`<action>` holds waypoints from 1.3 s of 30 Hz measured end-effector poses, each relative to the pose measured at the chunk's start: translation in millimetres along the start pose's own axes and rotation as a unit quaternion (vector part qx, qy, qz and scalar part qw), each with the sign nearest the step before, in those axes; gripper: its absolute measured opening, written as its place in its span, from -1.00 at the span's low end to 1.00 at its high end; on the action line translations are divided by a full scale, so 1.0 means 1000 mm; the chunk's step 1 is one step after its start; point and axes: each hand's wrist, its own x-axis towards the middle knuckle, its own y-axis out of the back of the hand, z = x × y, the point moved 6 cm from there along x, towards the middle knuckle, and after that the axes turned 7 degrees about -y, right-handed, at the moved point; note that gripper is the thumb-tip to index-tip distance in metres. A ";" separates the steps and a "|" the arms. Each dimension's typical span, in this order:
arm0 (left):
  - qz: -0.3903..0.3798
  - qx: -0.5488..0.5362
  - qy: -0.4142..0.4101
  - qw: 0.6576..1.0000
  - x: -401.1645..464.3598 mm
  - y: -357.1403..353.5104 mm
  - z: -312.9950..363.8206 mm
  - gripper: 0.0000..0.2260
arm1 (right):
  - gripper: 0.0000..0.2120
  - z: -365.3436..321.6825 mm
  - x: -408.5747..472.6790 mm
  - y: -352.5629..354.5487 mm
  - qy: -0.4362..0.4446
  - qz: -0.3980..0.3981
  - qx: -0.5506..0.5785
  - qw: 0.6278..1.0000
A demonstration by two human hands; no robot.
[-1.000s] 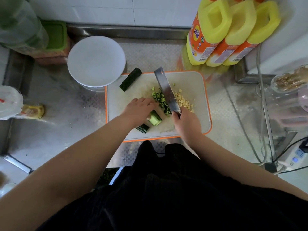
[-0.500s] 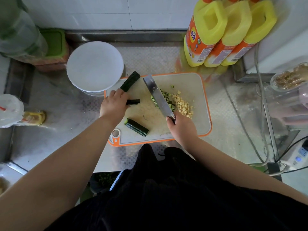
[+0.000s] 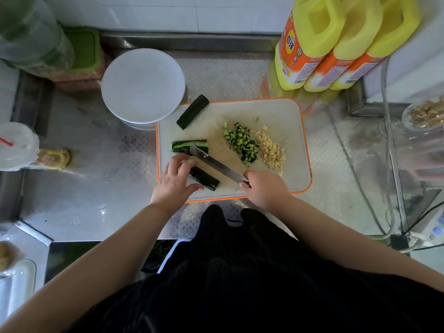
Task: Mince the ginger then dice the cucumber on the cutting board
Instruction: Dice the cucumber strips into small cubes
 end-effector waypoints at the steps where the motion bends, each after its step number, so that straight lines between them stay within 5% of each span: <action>1: 0.011 0.002 -0.006 1.000 0.000 -0.001 0.002 -0.46 | -0.82 -0.001 0.000 -0.001 0.004 -0.007 -0.010 1.000; 24: 0.061 0.088 -0.042 0.993 0.011 -0.017 0.031 -0.66 | -0.79 0.001 0.006 0.005 -0.010 -0.045 -0.010 0.999; 29: -0.004 0.189 -0.101 0.977 0.016 -0.023 0.037 -0.46 | -0.79 0.004 0.011 0.013 -0.018 -0.036 -0.001 0.999; 32: -0.058 0.184 -0.107 0.975 0.018 -0.031 0.044 -0.51 | -0.82 0.008 0.010 0.020 -0.021 -0.009 -0.012 1.000; 39: -0.103 0.158 -0.018 0.982 0.028 -0.039 0.059 -0.60 | -0.83 0.014 0.005 0.020 -0.024 0.016 -0.012 1.000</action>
